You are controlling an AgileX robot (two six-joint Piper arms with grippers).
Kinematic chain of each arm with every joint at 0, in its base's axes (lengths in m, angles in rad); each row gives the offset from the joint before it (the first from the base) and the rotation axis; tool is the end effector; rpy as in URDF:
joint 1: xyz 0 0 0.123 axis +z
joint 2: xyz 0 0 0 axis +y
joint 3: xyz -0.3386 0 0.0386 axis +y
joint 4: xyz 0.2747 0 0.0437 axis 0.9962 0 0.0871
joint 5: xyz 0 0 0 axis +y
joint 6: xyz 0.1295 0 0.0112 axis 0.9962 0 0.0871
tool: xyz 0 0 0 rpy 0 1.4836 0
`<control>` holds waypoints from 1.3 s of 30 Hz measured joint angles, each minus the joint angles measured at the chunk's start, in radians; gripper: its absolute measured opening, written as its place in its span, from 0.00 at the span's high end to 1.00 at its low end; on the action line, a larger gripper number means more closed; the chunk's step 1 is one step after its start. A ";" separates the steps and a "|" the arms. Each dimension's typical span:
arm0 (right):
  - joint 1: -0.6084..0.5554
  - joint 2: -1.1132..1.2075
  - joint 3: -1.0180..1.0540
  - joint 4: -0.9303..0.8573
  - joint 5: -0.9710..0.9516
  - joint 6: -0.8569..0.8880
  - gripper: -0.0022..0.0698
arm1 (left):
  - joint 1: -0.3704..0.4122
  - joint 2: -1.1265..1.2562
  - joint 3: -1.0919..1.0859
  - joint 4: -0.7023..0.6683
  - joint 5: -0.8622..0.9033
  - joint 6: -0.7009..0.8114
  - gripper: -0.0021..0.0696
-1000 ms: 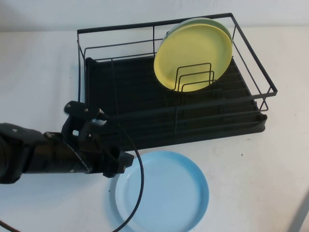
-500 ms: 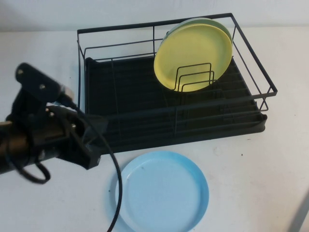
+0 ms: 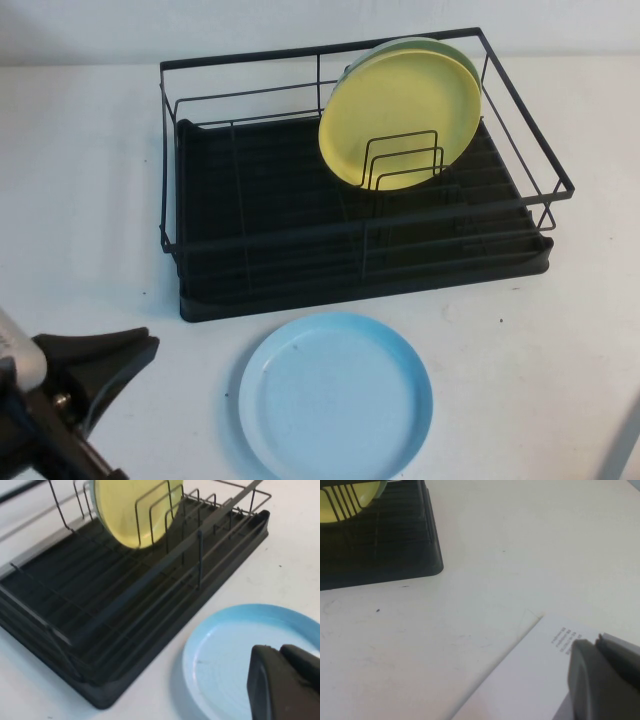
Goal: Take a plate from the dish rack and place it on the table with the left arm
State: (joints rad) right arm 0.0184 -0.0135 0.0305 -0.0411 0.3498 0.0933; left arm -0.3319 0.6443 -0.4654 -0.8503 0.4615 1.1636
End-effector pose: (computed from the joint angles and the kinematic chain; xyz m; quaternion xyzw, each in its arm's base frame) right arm 0.0612 -0.0007 0.1601 0.0187 0.7984 0.0164 0.6016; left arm 0.1209 -0.0878 0.3026 0.3701 0.7418 -0.1320 0.5434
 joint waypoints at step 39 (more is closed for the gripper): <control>0.000 0.000 0.000 0.000 0.000 0.000 1.00 | 0.208 -0.654 0.489 0.840 -0.118 -1.153 0.97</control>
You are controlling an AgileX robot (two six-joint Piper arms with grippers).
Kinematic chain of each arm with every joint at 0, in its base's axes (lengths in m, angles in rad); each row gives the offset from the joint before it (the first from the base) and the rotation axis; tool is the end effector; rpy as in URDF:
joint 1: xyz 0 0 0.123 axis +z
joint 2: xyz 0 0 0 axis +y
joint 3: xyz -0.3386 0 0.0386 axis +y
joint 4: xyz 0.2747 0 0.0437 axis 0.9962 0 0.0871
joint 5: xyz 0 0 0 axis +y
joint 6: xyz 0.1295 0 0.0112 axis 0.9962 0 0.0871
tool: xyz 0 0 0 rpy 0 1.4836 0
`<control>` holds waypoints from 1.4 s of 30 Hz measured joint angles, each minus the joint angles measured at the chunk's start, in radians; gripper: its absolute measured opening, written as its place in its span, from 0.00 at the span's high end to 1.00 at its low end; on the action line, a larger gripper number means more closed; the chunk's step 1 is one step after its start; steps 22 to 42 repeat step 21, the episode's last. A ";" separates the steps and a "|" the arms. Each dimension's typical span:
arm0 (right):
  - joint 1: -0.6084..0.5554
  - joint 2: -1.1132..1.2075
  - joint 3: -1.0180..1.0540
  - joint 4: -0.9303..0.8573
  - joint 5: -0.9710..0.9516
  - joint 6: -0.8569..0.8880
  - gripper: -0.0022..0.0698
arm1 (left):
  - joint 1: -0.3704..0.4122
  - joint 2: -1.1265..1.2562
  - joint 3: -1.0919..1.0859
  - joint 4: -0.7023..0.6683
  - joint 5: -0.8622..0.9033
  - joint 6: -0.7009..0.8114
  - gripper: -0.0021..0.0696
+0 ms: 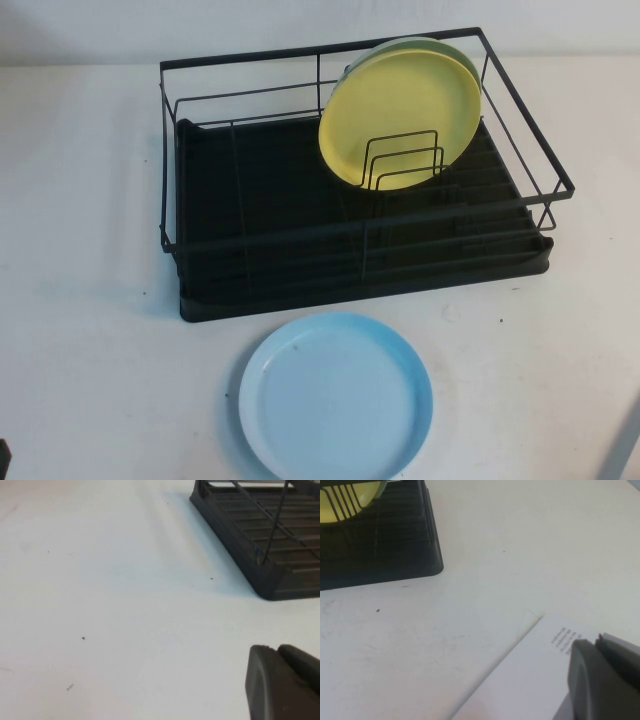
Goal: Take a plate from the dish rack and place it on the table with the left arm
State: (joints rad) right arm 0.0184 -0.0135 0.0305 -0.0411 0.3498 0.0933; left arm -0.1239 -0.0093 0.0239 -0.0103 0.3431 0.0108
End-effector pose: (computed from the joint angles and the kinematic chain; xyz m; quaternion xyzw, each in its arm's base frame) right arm 0.0612 -0.0007 0.1601 0.0187 0.7984 0.0164 0.6016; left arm 0.0611 -0.0081 0.1633 0.0508 0.7944 -0.0385 0.6041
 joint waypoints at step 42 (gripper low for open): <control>0.000 0.000 0.000 0.000 0.000 0.000 1.00 | 0.000 0.000 0.000 -0.007 0.004 0.106 0.97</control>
